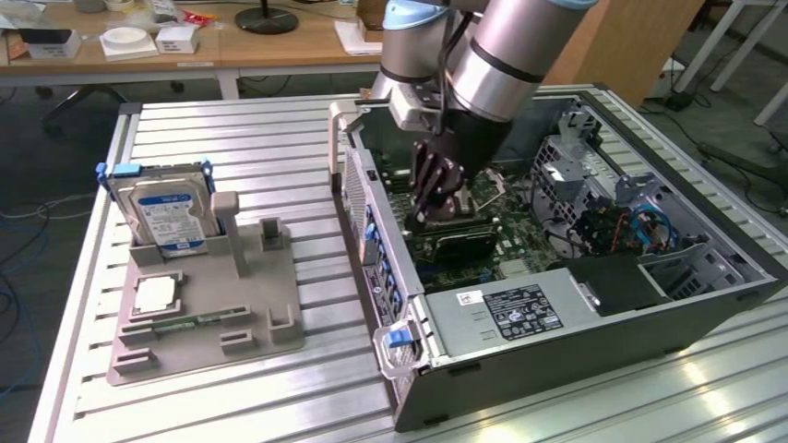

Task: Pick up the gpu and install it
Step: 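Press down on the gpu until it lock into place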

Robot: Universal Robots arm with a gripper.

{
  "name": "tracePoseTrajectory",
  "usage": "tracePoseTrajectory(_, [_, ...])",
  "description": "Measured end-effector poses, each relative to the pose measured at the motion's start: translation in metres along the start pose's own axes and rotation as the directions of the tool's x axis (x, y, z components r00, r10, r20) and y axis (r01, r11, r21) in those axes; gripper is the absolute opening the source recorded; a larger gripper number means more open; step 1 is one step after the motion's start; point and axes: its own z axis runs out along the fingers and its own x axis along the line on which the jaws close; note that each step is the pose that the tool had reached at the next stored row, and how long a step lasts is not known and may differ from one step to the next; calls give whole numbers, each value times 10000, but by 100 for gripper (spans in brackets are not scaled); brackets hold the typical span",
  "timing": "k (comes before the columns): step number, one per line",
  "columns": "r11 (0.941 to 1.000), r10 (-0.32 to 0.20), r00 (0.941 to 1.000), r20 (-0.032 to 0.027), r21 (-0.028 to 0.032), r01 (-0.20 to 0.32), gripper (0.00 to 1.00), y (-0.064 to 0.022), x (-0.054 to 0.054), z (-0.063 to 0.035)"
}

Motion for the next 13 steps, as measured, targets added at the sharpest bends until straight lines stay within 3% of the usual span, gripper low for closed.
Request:
tracePoseTrajectory(2, [9999, 2, 10000, -5, -100, -2, 10, -8, -35, -3])
tracePoseTrajectory(3, [9999, 2, 10000, -5, -121, -2, 10, -8, -45, -3])
tracePoseTrajectory(7, [9999, 1, 10000, -4, -131, -1, 10, -7, -116, 0])
tracePoseTrajectory(13, [9999, 2, 10000, -5, -131, -2, 10, 63, -122, 21])
